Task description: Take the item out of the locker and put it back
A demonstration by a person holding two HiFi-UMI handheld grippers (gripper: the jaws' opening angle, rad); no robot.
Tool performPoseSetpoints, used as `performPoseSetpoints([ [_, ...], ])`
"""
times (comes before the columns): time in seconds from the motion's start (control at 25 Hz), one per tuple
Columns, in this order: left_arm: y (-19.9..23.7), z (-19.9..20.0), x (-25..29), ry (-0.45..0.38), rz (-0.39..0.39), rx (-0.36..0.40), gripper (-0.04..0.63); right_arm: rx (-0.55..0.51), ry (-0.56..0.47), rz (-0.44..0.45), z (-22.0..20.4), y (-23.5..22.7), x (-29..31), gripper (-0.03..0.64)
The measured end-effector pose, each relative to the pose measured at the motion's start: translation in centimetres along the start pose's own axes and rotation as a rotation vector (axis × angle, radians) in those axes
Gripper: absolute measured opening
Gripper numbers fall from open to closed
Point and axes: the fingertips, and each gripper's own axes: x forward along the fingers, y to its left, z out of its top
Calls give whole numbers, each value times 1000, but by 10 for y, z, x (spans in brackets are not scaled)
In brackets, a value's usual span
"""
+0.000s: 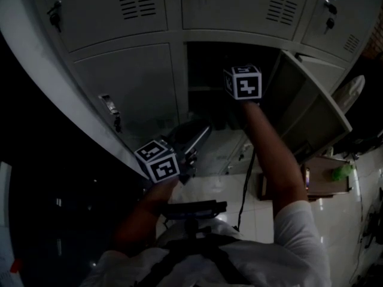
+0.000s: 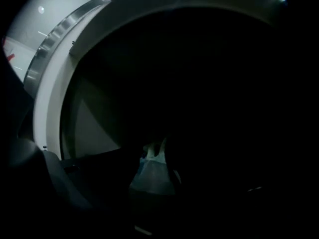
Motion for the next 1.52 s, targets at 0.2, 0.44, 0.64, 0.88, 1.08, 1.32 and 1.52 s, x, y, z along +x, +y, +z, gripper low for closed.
performPoseSetpoints([
  [0.2,-3,6,9,5,-20,8,57,-16,78,26,-4,1,33,222],
  [0.44,4,5,5,13,-1,6,57,-41,142,58,-15,9,55,217],
  [0.64,12,4,0,13,19,-1,57,-84,133,49,-17,12,53,62],
  [0.88,14,4,-3,-8,23,-18,57,-133,115,25,-15,9,34,15],
  [1.08,10,4,-5,-19,17,-24,57,-114,84,12,-12,6,8,12],
  [1.32,0,4,-8,-13,14,-6,57,-104,29,4,-5,7,-26,12],
  [1.52,-8,-1,-12,4,9,6,57,-94,9,9,-3,10,-53,12],
])
